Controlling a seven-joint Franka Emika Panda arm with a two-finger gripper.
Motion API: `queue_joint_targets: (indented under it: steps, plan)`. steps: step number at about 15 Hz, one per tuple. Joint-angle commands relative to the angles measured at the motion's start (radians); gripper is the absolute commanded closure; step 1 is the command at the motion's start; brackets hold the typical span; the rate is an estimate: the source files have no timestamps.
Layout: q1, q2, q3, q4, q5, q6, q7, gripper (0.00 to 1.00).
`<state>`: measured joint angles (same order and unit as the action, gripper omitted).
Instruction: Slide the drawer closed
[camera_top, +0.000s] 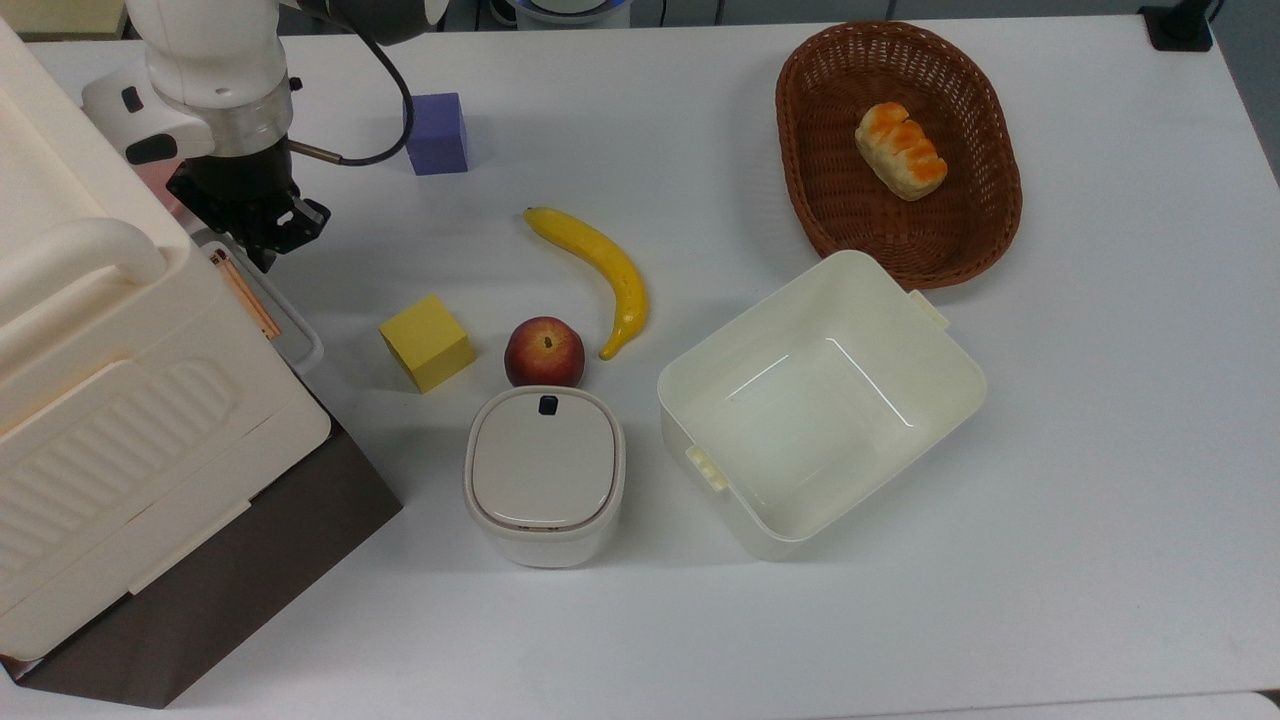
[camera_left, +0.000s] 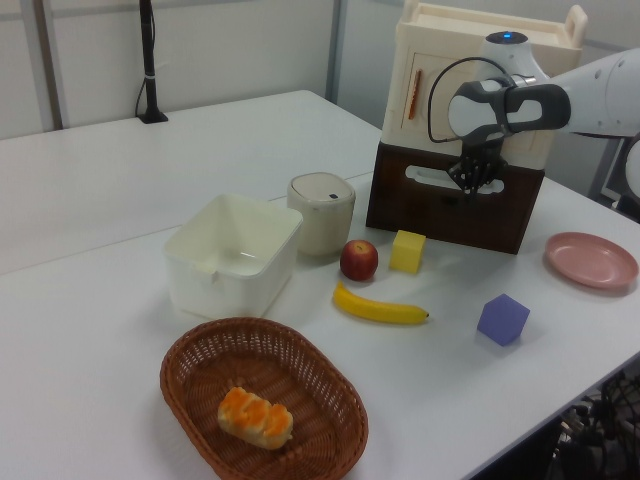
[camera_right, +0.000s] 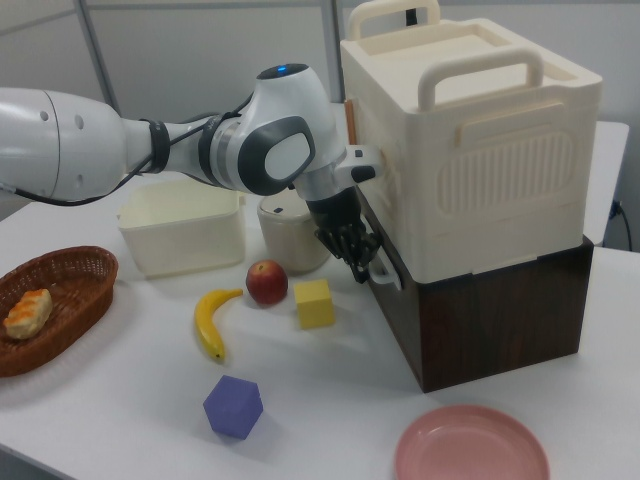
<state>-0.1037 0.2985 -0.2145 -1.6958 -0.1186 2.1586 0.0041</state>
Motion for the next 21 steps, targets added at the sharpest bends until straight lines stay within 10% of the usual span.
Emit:
queue_joint_targets:
  steps: [1, 13, 21]
  plan:
    - [0.01, -0.021, -0.005, 0.013, 0.01, -0.017, -0.004, 0.99]
    - [0.098, -0.176, 0.225, 0.013, 0.051, -0.353, 0.096, 0.99]
    - [0.128, -0.259, 0.213, 0.013, 0.131, -0.373, -0.002, 0.84]
